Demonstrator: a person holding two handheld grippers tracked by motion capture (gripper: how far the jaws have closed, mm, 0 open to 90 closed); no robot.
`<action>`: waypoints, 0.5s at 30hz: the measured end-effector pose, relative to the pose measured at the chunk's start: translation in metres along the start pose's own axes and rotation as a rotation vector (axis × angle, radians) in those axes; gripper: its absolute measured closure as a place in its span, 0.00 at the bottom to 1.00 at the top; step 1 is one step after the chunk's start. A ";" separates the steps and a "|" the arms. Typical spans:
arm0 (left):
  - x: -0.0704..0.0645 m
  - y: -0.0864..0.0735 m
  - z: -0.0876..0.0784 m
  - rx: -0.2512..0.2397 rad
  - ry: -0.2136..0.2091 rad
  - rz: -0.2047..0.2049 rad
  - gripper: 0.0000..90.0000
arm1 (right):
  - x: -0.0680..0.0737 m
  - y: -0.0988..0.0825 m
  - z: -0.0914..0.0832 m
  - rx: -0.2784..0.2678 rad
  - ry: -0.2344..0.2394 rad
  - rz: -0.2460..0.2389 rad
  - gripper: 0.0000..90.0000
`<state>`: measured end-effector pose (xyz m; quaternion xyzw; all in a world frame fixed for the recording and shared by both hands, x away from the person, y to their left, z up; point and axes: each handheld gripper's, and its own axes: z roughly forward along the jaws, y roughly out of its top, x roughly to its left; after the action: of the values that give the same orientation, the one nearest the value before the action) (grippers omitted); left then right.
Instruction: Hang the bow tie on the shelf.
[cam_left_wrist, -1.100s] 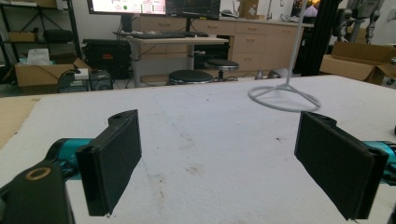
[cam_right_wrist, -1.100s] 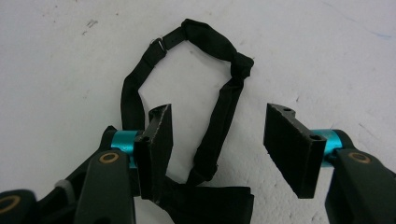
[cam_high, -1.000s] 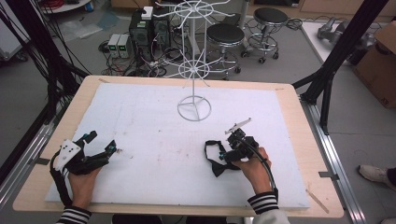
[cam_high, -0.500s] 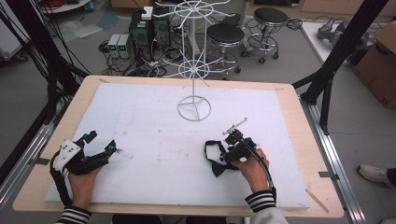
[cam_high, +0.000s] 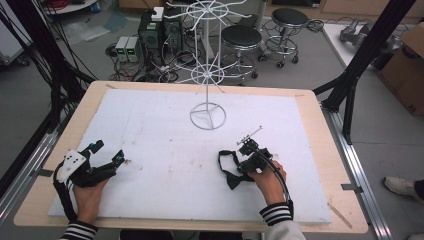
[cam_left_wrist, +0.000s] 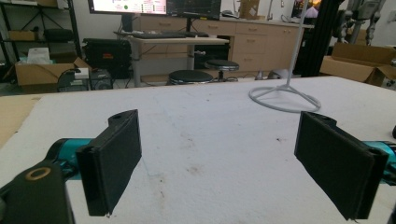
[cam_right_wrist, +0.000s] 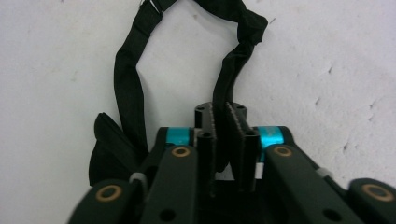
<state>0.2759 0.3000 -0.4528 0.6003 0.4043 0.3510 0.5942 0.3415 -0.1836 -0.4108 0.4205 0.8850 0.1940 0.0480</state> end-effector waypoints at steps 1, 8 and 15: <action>0.000 0.000 0.000 0.000 0.000 0.000 0.17 | 0.000 0.000 0.000 0.001 0.006 0.002 0.95; 0.000 0.000 0.000 0.000 0.000 -0.001 0.17 | 0.000 0.000 -0.001 0.002 0.016 0.012 0.97; 0.000 0.000 0.000 0.000 0.000 0.000 0.17 | -0.002 -0.002 -0.007 -0.051 0.035 0.021 0.97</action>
<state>0.2759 0.3000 -0.4528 0.6004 0.4044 0.3509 0.5941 0.3396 -0.1883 -0.4049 0.4247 0.8762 0.2241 0.0413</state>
